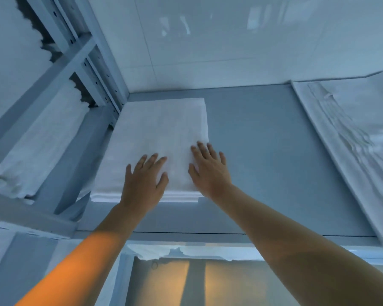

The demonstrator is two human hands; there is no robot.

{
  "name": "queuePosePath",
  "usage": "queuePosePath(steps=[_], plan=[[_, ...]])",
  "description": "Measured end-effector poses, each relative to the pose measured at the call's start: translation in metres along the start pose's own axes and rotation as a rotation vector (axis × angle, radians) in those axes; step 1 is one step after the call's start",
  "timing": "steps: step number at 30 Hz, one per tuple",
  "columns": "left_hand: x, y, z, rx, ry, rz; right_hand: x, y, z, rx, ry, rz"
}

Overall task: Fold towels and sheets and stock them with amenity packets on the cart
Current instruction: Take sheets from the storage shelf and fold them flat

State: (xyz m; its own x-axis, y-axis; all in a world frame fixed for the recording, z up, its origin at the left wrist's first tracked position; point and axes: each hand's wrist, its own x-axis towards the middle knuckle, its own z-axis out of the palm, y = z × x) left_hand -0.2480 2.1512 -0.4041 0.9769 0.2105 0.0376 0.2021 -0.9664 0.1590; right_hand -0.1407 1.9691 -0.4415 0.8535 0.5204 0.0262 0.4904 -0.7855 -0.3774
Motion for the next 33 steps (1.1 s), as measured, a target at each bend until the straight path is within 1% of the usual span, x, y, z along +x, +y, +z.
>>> queuePosePath(steps=[3, 7, 13, 16, 19, 22, 24, 27, 33], plan=[[0.014, 0.080, 0.001, -0.063, 0.002, 0.065, -0.027, 0.081, -0.043, -0.074, 0.047, 0.042], [0.039, 0.208, 0.009, -0.162, 0.016, 0.184, -0.070, 0.190, -0.103, -0.121, 0.084, 0.147], [0.056, 0.390, 0.039, -0.206, -0.024, 0.311, -0.138, 0.329, -0.177, -0.135, 0.131, 0.261], [0.056, 0.463, 0.062, -0.218, -0.049, 0.365, -0.169, 0.391, -0.201, -0.147, 0.129, 0.299], [0.055, 0.522, 0.086, -0.230, -0.077, 0.387, -0.196, 0.447, -0.216, -0.156, 0.103, 0.320], [0.056, 0.563, 0.112, -0.165, -0.126, 0.417, -0.215, 0.488, -0.220, -0.161, 0.042, 0.296], [0.056, 0.575, 0.128, -0.108, -0.159, 0.421, -0.221, 0.501, -0.213, -0.175, -0.027, 0.258], [0.051, 0.570, 0.147, -0.041, -0.126, 0.416, -0.224, 0.503, -0.197, -0.186, -0.044, 0.229], [0.053, 0.535, 0.150, -0.056, -0.082, 0.431, -0.213, 0.479, -0.182, -0.185, -0.025, 0.222]])
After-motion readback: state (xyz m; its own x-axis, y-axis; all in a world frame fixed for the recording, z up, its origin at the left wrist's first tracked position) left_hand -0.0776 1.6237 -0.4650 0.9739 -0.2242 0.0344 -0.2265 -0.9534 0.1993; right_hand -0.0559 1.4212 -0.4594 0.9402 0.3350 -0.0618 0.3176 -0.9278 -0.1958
